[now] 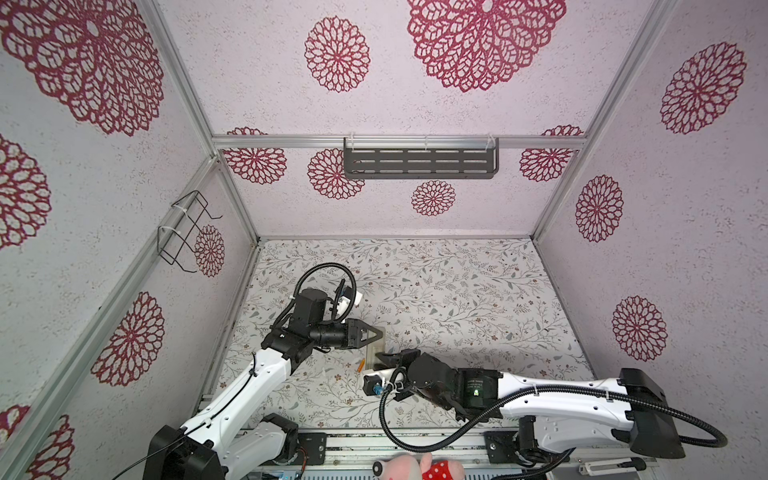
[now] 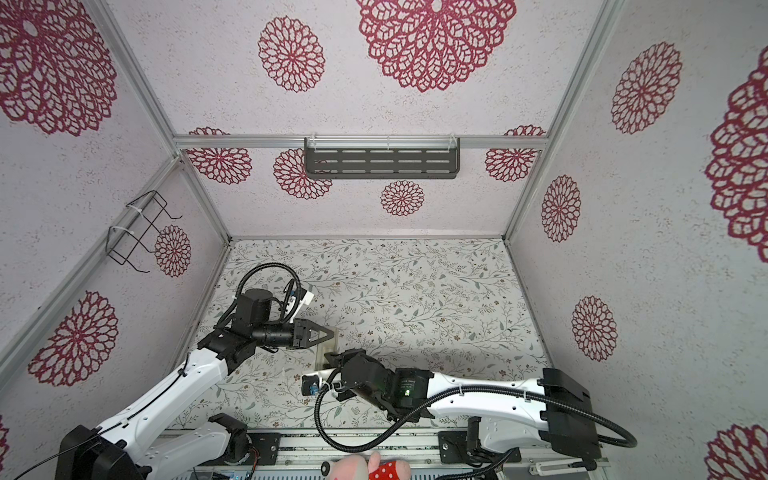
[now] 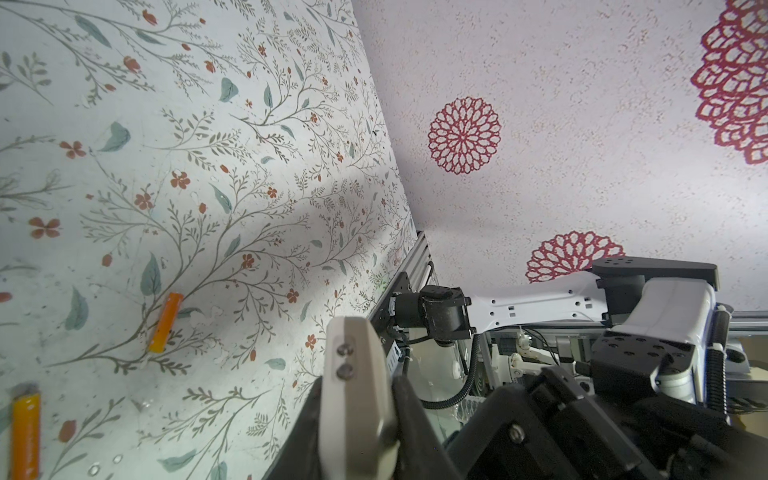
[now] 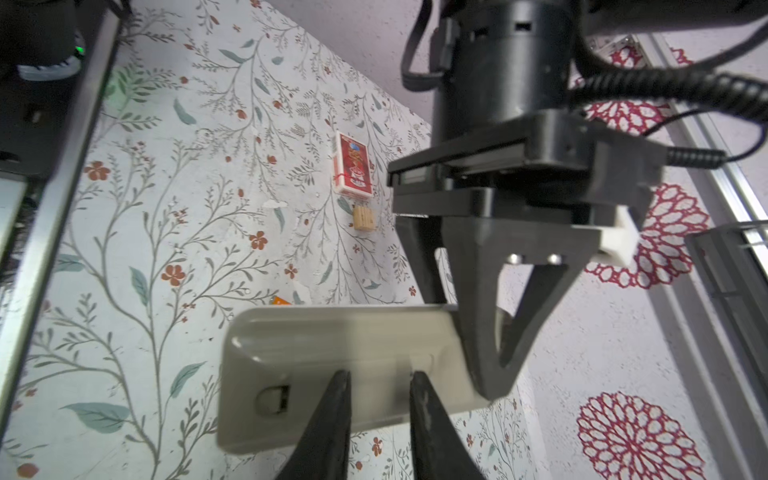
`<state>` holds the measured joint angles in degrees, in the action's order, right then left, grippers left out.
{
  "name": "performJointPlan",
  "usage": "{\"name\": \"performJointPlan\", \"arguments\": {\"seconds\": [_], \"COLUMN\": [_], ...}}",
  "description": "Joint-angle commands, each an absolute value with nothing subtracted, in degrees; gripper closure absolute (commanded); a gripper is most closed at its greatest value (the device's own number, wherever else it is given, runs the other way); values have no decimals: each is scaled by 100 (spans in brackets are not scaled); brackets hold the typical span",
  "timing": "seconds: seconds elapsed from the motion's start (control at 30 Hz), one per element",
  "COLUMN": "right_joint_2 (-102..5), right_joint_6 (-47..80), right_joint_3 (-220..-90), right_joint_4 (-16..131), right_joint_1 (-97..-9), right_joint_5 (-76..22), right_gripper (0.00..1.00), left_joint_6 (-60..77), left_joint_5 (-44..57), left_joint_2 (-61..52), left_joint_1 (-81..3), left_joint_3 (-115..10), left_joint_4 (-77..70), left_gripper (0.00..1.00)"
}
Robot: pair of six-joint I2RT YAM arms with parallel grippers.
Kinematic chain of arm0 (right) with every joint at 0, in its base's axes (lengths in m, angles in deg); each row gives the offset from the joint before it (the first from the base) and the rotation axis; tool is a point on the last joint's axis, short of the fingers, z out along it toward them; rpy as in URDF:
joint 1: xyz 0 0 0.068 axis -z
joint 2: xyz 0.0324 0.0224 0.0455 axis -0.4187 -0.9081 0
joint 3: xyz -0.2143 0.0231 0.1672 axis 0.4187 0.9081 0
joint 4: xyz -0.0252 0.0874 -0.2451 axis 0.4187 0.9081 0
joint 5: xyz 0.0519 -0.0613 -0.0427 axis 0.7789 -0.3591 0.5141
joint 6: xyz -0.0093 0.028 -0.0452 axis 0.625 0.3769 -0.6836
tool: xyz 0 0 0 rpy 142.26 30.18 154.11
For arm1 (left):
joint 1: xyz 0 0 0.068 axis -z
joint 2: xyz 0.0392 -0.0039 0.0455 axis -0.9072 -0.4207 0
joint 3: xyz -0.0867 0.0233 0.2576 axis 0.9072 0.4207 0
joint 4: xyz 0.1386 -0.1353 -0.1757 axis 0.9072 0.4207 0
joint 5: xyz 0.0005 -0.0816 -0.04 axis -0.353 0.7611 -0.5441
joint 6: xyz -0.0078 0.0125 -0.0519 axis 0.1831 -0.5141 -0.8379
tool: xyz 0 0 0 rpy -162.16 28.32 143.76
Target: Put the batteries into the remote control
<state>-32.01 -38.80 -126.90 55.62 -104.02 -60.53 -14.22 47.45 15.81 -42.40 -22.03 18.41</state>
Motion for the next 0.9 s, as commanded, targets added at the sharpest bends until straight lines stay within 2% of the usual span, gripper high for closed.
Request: {"name": "performJointPlan", "arguments": {"seconds": [0.0,0.1,0.37,0.87], "right_joint_2": [-3126,-3062,-2686,-2953], "right_joint_6": [-3946,-3915,-3474,-3395], "right_joint_3": [-12746,-12745,-12709,-12752], "right_joint_4": [5326,5378,5641,5720], "right_joint_1": [-10368,-10367,-10368,-10324], "right_joint_5": [-6422,-6260,-5213,-4969], "right_gripper": [74,74,63,64], "left_joint_6": [-1427,-1402,-1380,-1444], "left_joint_5": [5012,4944,5025,5135], "left_joint_2": [1573,1588,1572,1569], "left_joint_1": [-4234,-4284,-4389,-4394], "left_joint_3": [-2226,-2243,-2226,-2279], "left_joint_4": [1866,1926,1943,1927], "left_gripper": [100,100,100,100]}}
